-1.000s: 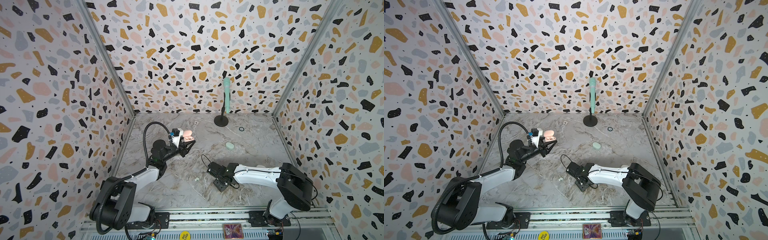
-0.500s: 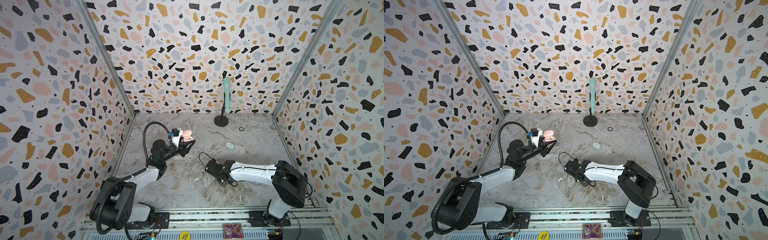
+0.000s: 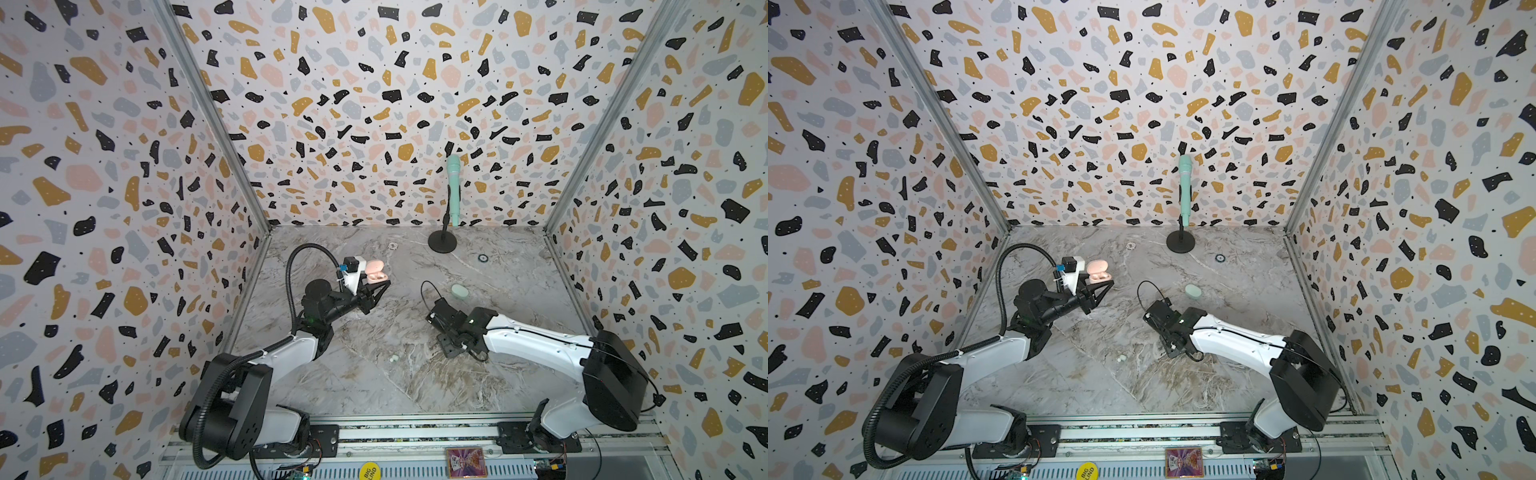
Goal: Insert the wireless bluetooth earbuds into the charging case
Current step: 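Lower the right gripper and close it on the small pink earbud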
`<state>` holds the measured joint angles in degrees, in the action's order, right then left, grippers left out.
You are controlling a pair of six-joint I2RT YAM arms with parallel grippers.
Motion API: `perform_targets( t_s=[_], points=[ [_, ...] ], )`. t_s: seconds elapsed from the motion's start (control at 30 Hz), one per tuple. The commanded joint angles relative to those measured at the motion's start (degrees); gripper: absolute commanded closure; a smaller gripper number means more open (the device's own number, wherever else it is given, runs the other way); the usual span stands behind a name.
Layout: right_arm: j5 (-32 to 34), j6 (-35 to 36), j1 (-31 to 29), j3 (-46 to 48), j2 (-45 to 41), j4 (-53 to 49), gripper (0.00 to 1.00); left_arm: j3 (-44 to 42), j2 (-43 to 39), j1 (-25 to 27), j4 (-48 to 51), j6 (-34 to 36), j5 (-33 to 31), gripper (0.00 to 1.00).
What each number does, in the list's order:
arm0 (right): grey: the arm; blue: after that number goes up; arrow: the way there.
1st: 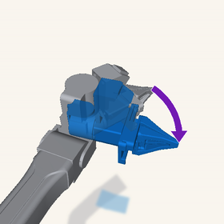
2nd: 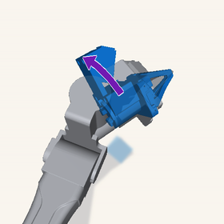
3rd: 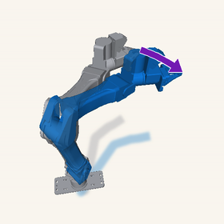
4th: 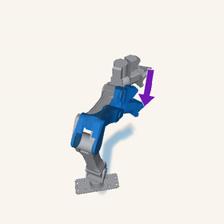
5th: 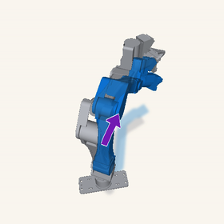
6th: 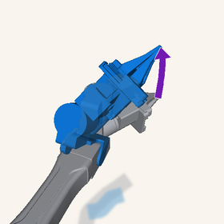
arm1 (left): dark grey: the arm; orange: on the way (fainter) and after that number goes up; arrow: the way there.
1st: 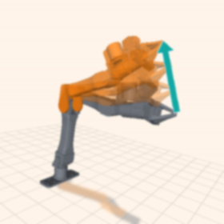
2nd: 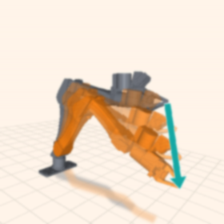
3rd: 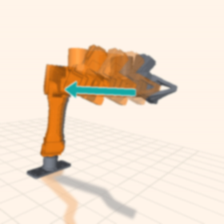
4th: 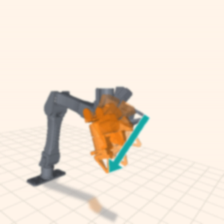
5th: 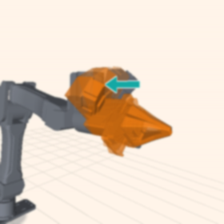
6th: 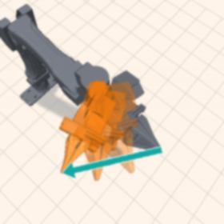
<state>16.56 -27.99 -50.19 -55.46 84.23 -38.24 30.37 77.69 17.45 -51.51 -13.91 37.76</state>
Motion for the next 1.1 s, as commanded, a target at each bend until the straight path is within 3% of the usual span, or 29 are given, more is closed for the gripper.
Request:
perform_targets(
  t_s=[0.0,0.1,0.3,0.73,1.07],
  points=[
    [-13.0,-4.1,4.3,3.7,-4.4,6.3,0.34,0.6,-0.2,0.3,-3.1,0.5,1.3,0.98],
    [-20.2,-5.7,8.3,7.5,-6.0,10.7,0.35,0.7,-0.3,0.4,-3.0,0.5,1.4,0.98],
    [-25.6,-6.1,11.7,10.1,-6.1,13.0,0.37,0.6,-0.6,0.5,-2.6,0.7,1.4,0.98],
    [-23.7,-6.6,12.9,7.5,-0.5,9.5,0.66,1.0,0.0,1.0,-2.5,0.8,1.6,0.99],
    [-20.5,-6.2,12.7,5.3,1.9,7.4,0.70,0.9,0.3,1.4,-2.8,0.8,2.0,0.99]
  ],
)
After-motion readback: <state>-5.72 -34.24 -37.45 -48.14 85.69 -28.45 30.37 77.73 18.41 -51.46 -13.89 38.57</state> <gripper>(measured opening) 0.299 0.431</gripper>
